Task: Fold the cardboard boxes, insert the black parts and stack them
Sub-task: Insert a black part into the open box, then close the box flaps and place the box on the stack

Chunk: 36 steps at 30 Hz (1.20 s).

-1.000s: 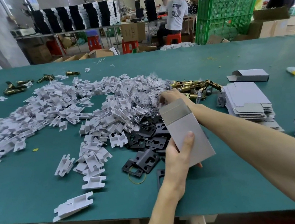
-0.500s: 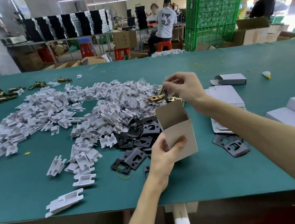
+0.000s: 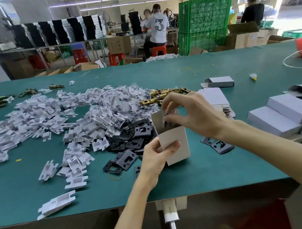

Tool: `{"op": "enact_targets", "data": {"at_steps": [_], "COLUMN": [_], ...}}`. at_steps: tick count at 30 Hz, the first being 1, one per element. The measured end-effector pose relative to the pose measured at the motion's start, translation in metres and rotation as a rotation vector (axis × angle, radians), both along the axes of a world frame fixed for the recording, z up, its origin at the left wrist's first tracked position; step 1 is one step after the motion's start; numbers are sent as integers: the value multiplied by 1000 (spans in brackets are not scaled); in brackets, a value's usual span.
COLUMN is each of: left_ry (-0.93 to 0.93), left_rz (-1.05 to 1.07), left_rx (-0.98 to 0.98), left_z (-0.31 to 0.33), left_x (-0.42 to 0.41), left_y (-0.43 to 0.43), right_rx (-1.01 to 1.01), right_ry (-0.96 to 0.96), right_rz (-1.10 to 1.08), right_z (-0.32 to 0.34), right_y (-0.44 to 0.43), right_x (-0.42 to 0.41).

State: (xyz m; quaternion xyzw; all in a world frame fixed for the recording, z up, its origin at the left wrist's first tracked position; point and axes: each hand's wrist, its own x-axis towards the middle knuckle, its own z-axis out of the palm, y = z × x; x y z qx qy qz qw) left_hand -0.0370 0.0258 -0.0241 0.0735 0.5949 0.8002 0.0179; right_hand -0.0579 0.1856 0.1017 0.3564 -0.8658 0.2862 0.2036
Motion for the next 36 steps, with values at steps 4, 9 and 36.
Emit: {"op": "enact_targets", "data": {"at_steps": [4, 9, 36], "left_ry": [6, 13, 64], "left_rz": [-10, -12, 77], "left_rx": [-11, -31, -17], "left_z": [0, -1, -5], "left_x": [0, 1, -6], "left_y": [0, 0, -3], "right_rx": [72, 270, -833], "right_ry": [92, 112, -620], "right_rz": [-85, -165, -120], "right_z": [-10, -13, -119], "right_y": [4, 9, 1], "right_x": [1, 1, 22]}}
